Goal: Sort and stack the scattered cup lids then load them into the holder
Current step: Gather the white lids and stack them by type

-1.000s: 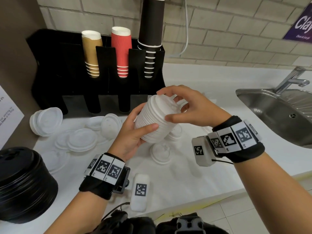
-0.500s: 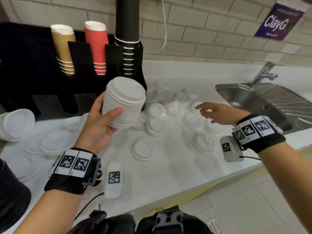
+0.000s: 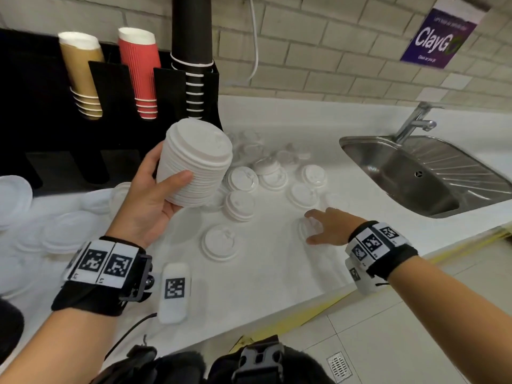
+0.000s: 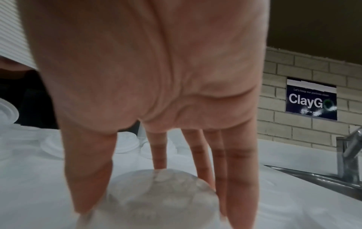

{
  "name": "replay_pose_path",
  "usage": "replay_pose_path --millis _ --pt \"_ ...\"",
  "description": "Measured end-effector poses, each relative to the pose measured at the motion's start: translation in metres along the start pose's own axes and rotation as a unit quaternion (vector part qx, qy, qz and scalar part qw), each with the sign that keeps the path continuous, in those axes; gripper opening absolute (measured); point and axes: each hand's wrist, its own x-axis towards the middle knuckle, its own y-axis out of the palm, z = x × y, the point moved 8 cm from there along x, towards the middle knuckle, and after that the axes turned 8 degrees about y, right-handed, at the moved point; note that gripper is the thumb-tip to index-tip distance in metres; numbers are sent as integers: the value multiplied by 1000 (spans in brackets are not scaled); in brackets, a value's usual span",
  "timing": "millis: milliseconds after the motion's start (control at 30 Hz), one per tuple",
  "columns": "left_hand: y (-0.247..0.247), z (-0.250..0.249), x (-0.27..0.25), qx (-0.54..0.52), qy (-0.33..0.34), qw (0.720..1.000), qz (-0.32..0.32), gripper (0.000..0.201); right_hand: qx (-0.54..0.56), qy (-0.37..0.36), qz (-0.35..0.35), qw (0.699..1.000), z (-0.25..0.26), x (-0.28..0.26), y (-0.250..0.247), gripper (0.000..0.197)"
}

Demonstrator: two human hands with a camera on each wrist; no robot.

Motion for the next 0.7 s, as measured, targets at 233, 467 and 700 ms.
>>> replay_pose_path --millis 233,467,700 --pt "20 16 -4 -14 -45 999 23 100 179 -136 -135 965 31 -28 -56 68" --pt "32 27 -6 -22 -75 997 12 100 418 -308 -233 822 75 -92 -130 62" --pt "44 33 -4 -15 -79 997 21 69 336 -365 -247 832 112 -114 -150 61"
